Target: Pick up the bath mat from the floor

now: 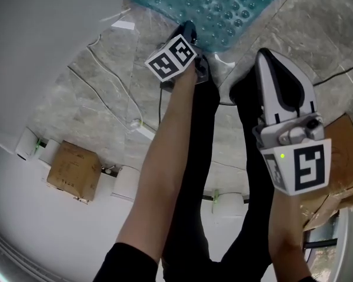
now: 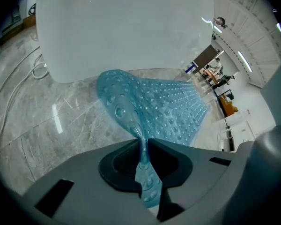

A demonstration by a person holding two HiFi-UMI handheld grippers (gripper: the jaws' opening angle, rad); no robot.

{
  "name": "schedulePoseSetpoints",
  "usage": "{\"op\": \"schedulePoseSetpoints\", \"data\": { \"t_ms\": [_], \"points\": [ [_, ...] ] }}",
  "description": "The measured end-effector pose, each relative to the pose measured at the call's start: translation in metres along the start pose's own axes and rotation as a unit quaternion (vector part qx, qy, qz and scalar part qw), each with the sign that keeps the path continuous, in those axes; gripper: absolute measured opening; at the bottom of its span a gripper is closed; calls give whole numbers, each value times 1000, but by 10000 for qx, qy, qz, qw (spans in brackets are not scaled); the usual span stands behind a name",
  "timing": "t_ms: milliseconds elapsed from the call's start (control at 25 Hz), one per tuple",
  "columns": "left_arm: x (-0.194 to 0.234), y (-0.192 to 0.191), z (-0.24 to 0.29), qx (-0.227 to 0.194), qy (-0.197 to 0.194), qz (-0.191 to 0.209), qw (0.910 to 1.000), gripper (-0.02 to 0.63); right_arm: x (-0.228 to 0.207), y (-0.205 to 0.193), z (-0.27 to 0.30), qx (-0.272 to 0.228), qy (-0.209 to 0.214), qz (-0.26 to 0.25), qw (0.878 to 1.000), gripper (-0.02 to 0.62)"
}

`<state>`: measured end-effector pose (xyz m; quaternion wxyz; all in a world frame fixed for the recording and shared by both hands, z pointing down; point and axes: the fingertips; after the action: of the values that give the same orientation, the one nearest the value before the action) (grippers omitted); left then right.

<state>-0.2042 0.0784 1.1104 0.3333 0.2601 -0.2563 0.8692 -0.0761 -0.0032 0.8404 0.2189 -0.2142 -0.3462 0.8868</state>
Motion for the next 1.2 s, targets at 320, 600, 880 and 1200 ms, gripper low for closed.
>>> {"op": "schedulePoseSetpoints", "data": {
  "t_ms": [320, 600, 880, 1200],
  "points": [
    [-85, 43, -34, -37, -611, 181, 9980, 52, 4, 63, -49, -239, -150, -37, 9996, 12],
    [-176, 69, -72, -215, -1033, 51, 9944, 51, 9, 128, -98, -443, -111, -231, 9987, 12],
    [-262, 101, -109, -377, -1355, 157, 9899, 49, 3, 197, -152, -833, -222, -226, 9960, 11],
    [-373, 134, -154, -724, -1899, -119, 9791, 49, -10, 258, -222, -1081, -353, -371, 9928, 12]
  ]
}}
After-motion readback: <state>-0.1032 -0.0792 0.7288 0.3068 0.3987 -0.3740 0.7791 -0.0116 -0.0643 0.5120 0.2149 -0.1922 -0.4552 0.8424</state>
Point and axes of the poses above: the fingertips, and each gripper's own axes: z forward along the fingers, x to its left, y out of its top, and after that the axes turned 13 degrees about -y, right-handed
